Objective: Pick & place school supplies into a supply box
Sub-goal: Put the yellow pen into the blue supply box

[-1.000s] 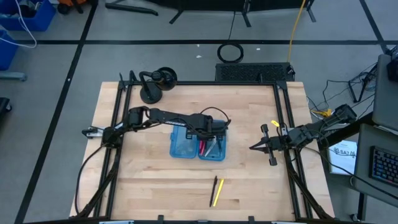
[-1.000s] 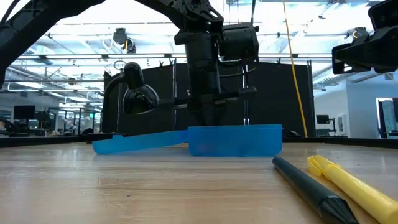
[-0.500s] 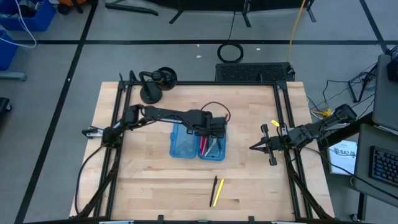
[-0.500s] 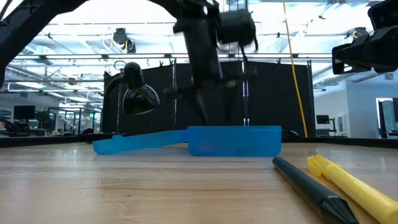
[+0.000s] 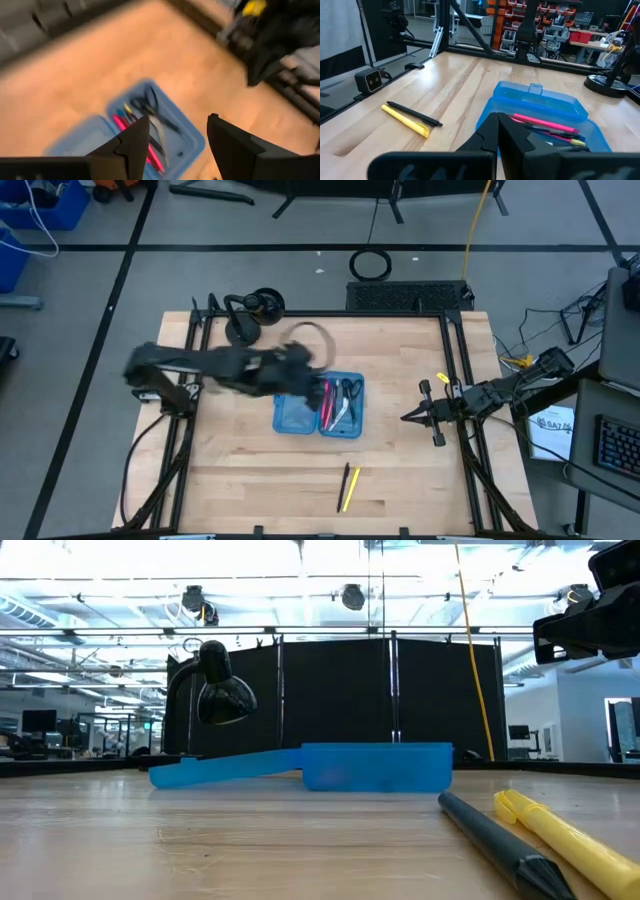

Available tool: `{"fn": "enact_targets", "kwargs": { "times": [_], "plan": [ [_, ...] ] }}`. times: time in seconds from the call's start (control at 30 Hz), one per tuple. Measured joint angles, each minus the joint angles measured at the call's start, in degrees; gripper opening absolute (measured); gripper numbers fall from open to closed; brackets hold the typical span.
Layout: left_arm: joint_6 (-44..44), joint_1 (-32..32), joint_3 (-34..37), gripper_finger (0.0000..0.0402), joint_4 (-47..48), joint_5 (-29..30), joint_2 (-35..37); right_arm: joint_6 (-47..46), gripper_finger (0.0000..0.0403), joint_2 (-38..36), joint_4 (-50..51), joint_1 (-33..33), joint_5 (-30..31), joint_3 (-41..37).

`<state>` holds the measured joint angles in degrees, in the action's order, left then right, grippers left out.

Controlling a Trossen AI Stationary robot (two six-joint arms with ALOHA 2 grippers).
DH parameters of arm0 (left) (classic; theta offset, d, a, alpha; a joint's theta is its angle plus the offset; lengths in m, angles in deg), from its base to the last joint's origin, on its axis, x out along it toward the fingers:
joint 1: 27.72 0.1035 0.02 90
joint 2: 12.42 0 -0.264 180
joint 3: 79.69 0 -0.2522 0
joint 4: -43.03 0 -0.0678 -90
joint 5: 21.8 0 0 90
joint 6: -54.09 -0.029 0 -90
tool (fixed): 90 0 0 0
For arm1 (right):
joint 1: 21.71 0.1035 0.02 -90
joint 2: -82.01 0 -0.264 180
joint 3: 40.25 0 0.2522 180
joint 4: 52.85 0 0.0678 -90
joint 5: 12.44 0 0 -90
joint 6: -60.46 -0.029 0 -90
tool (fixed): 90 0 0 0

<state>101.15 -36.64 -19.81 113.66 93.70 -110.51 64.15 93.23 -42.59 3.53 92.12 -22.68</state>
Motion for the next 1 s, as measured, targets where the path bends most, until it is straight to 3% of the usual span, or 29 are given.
{"fn": "enact_targets", "kwargs": {
  "times": [0.13,0.2,0.43,0.67,0.73,0.9,1.0],
  "plan": [
    [-3.04,-8.07,0.18,0.0177,6.69,13.78,8.42,-0.02,0.0,0.0,-2.07,0.0,0.11,0.0],
    [-5.66,-11.87,1.36,0.0152,9.53,17.82,11.82,-0.01,0.0,0.0,-2.31,-0.02,0.11,0.0],
    [-24.12,-21.06,12.54,0.002,6.41,23.38,21.94,-0.02,0.0,0.0,-3.38,-0.02,0.22,0.0],
    [-38.79,-28.56,29.2,0.0004,-6.38,27.75,36.05,-0.03,0.0,0.0,-6.92,-0.02,0.24,0.0],
    [-45.84,-29.4,36.38,0.0004,-17.57,25.6,42.0,-0.01,0.0,0.0,-6.98,-0.02,0.2,0.0],
    [-69.6,-25.89,57.76,0.0003,-50.29,6.46,53.78,-2.43,0.0,0.78,-9.13,-0.02,0.15,0.0],
    [-71.09,-23.31,68.06,0.0002,-59.75,6.19,59.89,-4.9,0.0,1.89,-11.85,-0.04,-0.89,0.0]
  ]
}}
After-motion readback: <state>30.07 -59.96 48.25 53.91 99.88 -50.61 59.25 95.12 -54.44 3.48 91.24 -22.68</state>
